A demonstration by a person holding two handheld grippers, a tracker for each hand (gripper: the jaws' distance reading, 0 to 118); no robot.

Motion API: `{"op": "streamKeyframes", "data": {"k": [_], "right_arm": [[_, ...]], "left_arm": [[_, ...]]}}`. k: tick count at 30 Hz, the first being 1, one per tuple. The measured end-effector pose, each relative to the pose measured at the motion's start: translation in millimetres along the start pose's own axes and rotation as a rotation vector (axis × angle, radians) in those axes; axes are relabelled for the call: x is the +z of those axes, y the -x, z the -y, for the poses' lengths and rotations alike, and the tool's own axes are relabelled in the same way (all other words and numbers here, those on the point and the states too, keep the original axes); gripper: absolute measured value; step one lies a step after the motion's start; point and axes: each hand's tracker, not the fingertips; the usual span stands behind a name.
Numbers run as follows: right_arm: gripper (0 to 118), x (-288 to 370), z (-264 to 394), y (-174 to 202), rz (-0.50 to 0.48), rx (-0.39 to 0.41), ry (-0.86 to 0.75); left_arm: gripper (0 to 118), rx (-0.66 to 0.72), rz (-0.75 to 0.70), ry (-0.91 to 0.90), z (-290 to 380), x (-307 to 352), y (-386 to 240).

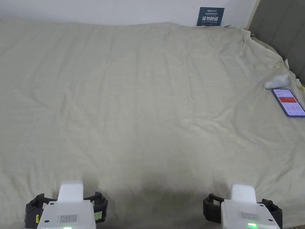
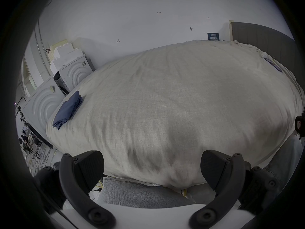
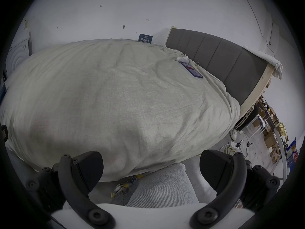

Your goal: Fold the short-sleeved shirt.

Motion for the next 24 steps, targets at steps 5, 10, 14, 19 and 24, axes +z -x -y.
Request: {"op": "streamKeyframes", "data": {"k": [5, 10, 14, 19, 24], "right_arm": [[116, 0.1, 0.0, 0.3, 0.002, 0.002, 0.001], [116, 0.2, 0.2, 0.4, 0.001, 0.003, -0.001], [116, -0.2, 0.4, 0.1, 0.001, 0.001, -0.001], [116, -0.5, 0.6, -0.1, 0.002, 0.001, -0.001], [116, -0.5, 0.5, 0.4, 0.002, 0.004, -0.001]], "left_arm": [[118, 0.000, 0.000, -0.001, 0.0, 0.4, 0.1], [118, -0.004, 0.000, -0.002, 0.1, 0.4, -0.5], [118, -0.003, 0.000, -0.001, 0.0, 0.4, -0.4], [118, -0.001, -0.001, -0.003, -0.2, 1.0, -0.2], [118, -0.002, 0.000, -0.003, 0.0, 0.8, -0.5]]}}
